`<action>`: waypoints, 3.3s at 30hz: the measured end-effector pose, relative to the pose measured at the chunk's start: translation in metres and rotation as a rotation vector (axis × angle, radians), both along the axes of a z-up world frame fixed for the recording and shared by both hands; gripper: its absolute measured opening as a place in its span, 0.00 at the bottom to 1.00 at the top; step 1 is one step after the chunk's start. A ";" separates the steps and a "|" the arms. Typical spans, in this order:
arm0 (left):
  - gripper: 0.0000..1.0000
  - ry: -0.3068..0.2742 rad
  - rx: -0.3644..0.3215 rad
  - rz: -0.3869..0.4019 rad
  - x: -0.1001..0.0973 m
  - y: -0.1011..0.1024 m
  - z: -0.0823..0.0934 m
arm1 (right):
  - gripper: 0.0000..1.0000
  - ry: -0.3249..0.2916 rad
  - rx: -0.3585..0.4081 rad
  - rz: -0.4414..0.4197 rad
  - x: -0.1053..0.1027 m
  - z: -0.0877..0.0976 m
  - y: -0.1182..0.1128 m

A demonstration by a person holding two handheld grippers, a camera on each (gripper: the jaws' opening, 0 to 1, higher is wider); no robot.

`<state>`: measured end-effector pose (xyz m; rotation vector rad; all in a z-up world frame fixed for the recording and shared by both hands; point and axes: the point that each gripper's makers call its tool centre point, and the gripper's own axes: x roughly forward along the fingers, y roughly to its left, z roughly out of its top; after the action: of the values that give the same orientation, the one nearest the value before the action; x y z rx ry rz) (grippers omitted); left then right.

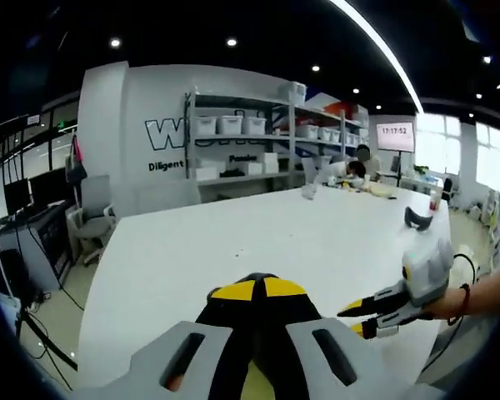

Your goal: Fold the garment on the visible template until the final outline fits inside the template.

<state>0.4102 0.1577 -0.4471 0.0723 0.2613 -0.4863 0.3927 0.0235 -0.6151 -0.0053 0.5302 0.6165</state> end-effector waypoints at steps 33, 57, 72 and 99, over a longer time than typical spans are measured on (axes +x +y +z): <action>0.00 -0.050 0.005 0.052 0.001 0.019 0.028 | 0.00 -0.243 0.001 0.048 0.041 0.138 -0.002; 0.00 -0.060 -0.032 0.025 -0.003 0.008 0.033 | 0.00 -0.485 0.130 0.097 0.035 0.274 0.011; 0.16 -0.021 -0.013 0.011 -0.008 0.009 0.017 | 0.00 -0.401 0.170 0.230 0.027 0.255 0.058; 0.01 0.016 0.101 -0.130 -0.015 -0.028 -0.016 | 0.00 -0.247 0.193 0.412 -0.007 0.195 0.108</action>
<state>0.3952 0.1299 -0.4628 0.1843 0.2981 -0.6028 0.3854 0.1316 -0.4205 -0.0080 0.2265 1.0523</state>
